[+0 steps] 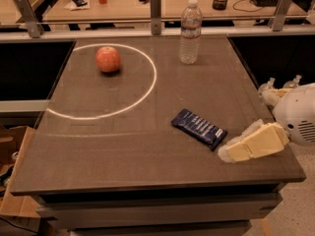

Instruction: Move rxbar blueberry near water bottle

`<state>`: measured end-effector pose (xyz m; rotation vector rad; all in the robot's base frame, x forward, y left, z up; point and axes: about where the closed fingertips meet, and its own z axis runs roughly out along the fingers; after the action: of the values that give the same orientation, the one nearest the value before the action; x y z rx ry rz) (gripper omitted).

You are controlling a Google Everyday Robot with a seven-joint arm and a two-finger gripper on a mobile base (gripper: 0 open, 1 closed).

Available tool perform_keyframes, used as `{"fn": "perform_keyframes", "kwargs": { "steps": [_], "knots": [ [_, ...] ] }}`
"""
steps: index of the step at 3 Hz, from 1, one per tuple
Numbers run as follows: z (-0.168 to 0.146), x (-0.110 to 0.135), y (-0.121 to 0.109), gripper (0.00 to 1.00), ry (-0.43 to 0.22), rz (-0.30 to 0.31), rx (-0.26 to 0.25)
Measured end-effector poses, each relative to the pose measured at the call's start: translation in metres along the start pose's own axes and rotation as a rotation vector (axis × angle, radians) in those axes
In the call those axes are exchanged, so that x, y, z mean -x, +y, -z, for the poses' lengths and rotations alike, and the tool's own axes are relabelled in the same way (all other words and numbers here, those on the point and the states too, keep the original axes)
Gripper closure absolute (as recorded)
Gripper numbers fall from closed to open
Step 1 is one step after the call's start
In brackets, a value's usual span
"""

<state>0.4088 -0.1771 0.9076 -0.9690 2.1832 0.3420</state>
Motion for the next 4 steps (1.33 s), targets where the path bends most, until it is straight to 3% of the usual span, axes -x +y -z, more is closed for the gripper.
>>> {"fn": "perform_keyframes", "kwargs": {
  "steps": [2,4],
  "knots": [
    [-0.015,0.013,0.036,0.0,-0.07,0.039,0.056],
    [-0.053,0.018,0.045,0.0,-0.095,0.046,0.036]
  ]
}}
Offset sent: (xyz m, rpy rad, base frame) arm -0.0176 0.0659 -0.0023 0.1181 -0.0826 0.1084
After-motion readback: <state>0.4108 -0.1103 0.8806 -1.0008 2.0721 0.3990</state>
